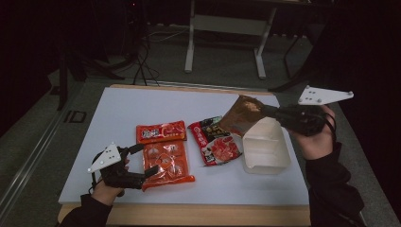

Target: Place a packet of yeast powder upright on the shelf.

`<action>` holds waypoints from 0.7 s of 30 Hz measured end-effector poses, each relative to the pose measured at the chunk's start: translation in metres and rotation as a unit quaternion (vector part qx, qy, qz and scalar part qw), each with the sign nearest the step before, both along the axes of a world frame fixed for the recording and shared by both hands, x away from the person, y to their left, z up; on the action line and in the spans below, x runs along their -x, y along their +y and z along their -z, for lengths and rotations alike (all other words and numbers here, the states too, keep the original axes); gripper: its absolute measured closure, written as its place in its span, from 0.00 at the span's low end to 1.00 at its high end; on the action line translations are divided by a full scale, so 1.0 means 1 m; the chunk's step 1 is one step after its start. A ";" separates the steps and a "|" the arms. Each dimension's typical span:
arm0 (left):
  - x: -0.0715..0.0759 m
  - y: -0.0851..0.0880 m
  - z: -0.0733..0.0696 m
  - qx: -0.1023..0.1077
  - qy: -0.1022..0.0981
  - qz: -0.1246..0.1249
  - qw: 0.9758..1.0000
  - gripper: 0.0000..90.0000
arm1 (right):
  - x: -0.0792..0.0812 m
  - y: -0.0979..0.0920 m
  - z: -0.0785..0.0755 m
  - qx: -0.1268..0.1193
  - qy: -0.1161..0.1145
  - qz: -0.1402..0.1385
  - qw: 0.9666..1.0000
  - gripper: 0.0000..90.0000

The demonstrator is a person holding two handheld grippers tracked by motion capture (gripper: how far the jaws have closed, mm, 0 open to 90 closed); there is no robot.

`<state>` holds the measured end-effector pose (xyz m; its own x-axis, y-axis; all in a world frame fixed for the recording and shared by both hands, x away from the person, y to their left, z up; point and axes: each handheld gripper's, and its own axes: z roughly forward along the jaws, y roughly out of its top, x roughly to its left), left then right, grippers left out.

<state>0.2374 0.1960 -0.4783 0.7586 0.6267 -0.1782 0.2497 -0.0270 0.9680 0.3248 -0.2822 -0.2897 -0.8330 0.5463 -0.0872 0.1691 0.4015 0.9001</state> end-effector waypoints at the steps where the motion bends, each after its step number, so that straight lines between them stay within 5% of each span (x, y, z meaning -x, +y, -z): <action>1: 0.000 0.001 0.002 0.001 0.003 -0.002 1.000 0.05 | -0.003 -0.002 -0.001 0.000 0.000 0.004 1.000 0.99; 11: 0.000 0.009 0.018 -0.004 0.016 -0.018 1.000 0.05 | -0.035 -0.022 -0.012 0.010 -0.004 0.020 1.000 0.99; 21: -0.001 0.009 0.023 -0.005 0.016 -0.022 1.000 0.05 | -0.068 -0.038 0.000 0.013 0.004 0.046 0.999 0.99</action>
